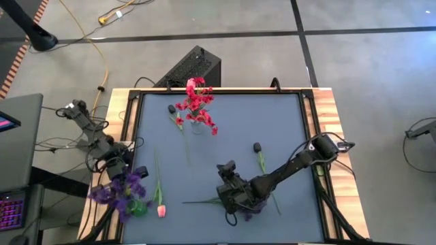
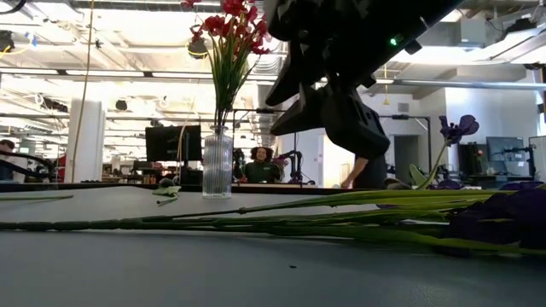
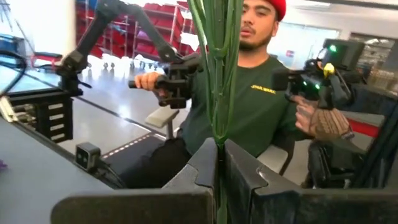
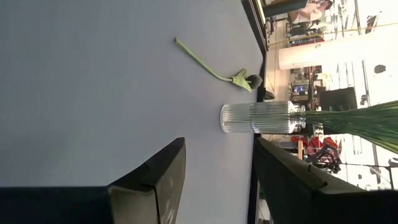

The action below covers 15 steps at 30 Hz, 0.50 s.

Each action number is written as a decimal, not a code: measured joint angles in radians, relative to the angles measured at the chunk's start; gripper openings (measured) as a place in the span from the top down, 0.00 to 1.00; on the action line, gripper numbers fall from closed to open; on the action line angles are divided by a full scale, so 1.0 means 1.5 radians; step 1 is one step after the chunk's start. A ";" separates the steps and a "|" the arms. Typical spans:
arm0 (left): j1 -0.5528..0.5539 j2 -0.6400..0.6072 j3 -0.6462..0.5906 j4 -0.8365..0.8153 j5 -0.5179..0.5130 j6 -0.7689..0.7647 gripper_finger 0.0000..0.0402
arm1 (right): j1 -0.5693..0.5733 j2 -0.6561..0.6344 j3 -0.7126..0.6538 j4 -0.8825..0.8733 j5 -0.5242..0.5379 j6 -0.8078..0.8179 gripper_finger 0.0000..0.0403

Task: Sort flowers into vase by color
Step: Put the top violet flower into the green vase

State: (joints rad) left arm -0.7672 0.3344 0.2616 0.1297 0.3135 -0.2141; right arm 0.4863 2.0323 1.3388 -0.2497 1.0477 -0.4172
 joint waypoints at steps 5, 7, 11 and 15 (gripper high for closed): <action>-0.037 0.000 -0.014 0.000 -0.033 0.018 1.00 | -0.012 0.000 0.000 0.001 -0.001 0.001 0.47; -0.049 0.000 -0.024 -0.001 -0.043 0.029 1.00 | -0.018 0.000 0.000 0.003 -0.001 0.001 0.47; -0.065 0.000 -0.039 -0.006 -0.069 0.051 1.00 | -0.025 0.000 0.000 0.009 -0.002 0.000 0.47; -0.074 0.000 -0.047 -0.007 -0.078 0.075 0.99 | -0.026 0.000 0.000 0.009 -0.002 0.000 0.47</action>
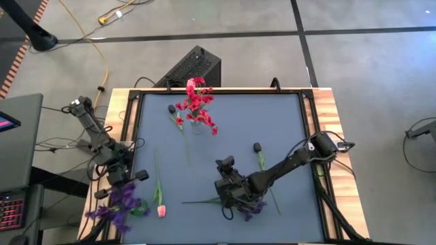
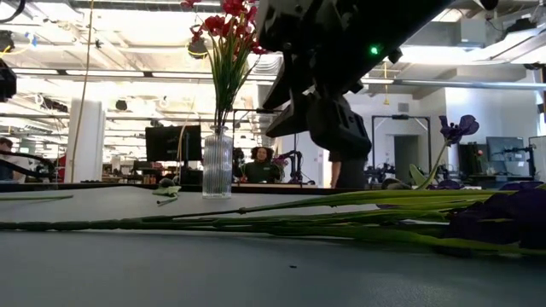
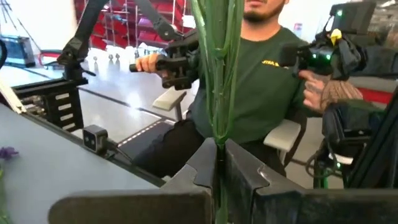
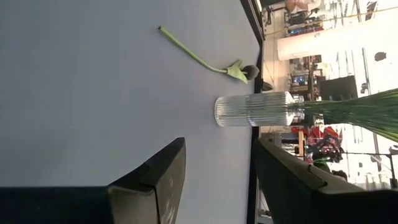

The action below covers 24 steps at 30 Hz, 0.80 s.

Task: Sort flowers into vase by color
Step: Put the top violet flower into the green vase

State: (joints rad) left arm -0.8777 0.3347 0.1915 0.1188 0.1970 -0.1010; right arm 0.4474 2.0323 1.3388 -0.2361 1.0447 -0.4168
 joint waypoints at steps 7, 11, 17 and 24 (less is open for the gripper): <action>-0.003 -0.001 0.000 -0.028 -0.004 -0.021 0.93 | 0.000 0.000 0.000 -0.001 0.000 -0.001 0.47; -0.003 -0.002 0.000 -0.032 -0.005 -0.029 0.90 | 0.000 0.000 0.000 -0.001 0.000 -0.001 0.47; -0.003 -0.025 0.000 -0.081 -0.037 -0.057 0.84 | 0.000 0.000 0.000 -0.001 0.000 -0.001 0.47; -0.003 -0.083 0.000 -0.148 -0.042 -0.114 0.78 | 0.000 0.000 0.000 -0.001 0.000 -0.006 0.47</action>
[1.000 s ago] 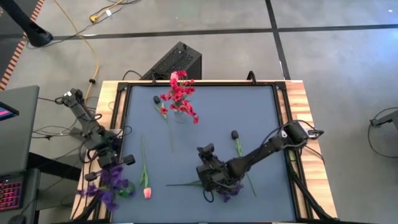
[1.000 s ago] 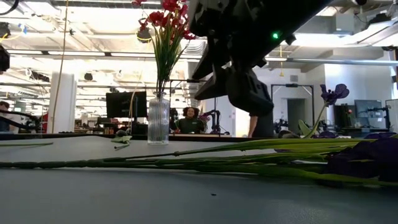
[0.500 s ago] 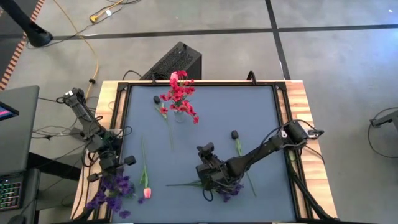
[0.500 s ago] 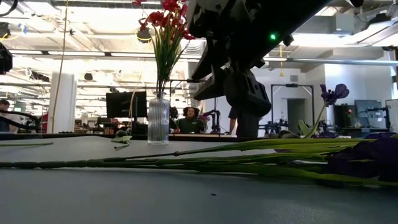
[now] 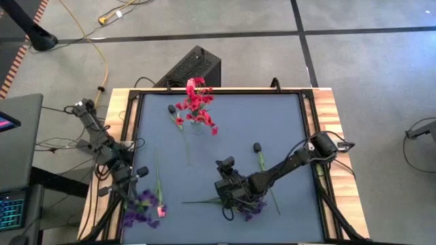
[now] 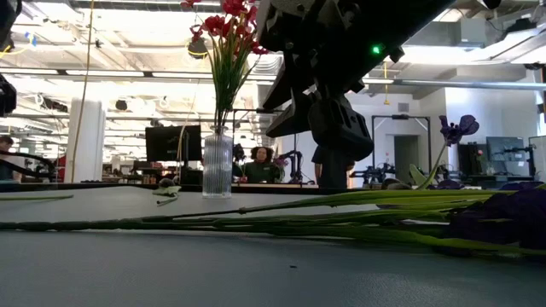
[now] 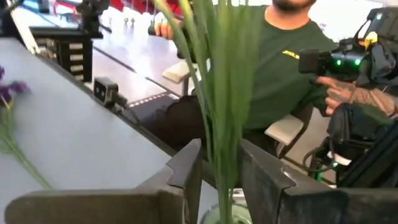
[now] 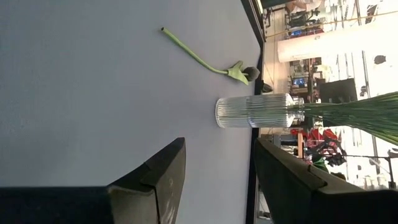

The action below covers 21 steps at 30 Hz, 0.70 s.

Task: Sort flowers into vase by color
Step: Put the top violet flower into the green vase, then put the pink tulip into the transparent vase

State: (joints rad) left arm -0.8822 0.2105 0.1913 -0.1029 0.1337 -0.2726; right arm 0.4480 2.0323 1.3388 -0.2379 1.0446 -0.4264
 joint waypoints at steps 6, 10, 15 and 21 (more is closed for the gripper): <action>0.000 -0.076 0.000 -0.070 0.018 -0.050 0.78 | 0.000 0.000 0.000 0.000 0.000 -0.001 0.47; 0.000 -0.133 0.010 -0.158 -0.001 -0.090 0.78 | 0.000 0.000 0.000 0.000 0.000 -0.001 0.47; 0.001 -0.130 0.065 -0.260 -0.109 -0.142 0.78 | 0.003 0.000 0.000 0.010 0.000 -0.030 0.47; 0.001 -0.127 0.116 -0.272 -0.284 -0.142 0.78 | 0.004 0.000 0.000 0.011 0.000 -0.035 0.47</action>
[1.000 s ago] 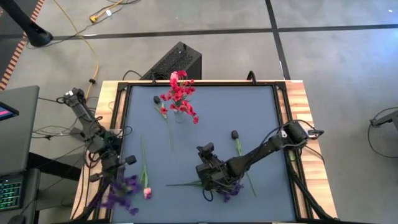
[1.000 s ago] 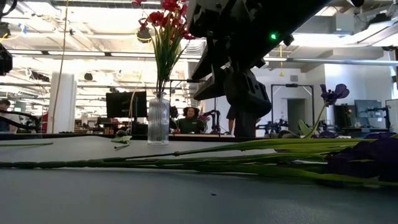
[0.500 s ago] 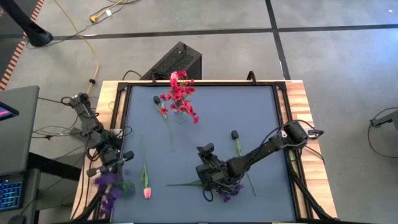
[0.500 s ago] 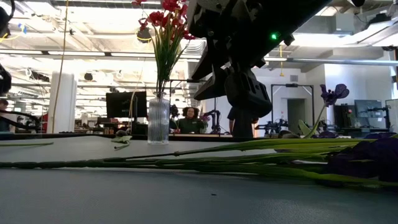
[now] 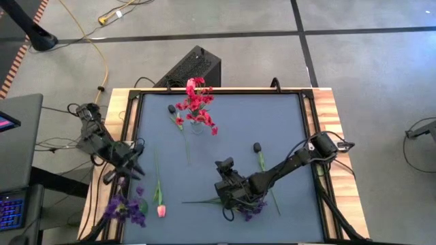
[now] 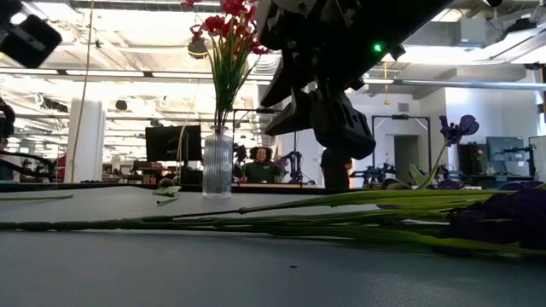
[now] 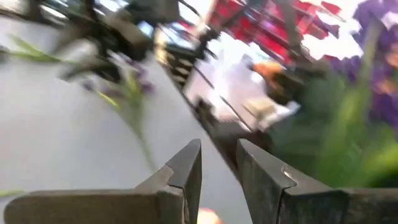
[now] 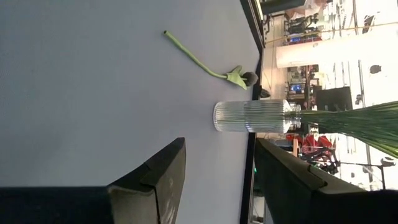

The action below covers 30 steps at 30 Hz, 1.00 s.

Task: Sort flowers into vase by color
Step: Put the pink tulip into the transparent vase

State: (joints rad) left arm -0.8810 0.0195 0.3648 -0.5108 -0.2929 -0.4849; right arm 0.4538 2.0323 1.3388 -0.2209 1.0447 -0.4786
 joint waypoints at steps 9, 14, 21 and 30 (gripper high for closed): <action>0.000 0.022 0.041 -0.057 -0.202 0.008 0.78 | 0.003 0.000 0.000 -0.002 0.000 0.005 0.47; 0.004 0.088 0.058 -0.056 -0.285 0.038 0.78 | 0.003 0.000 0.000 -0.002 0.000 0.005 0.47; 0.061 0.230 0.104 -0.062 -0.291 0.099 0.71 | 0.003 0.000 0.000 -0.002 0.000 0.007 0.47; 0.191 0.422 0.140 -0.092 -0.132 0.153 0.57 | 0.003 0.000 0.001 -0.002 -0.020 0.021 0.47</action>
State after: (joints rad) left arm -0.5952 0.6521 0.5751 -0.6481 -0.4917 -0.2550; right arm 0.4580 2.0323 1.3396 -0.2237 1.0149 -0.4473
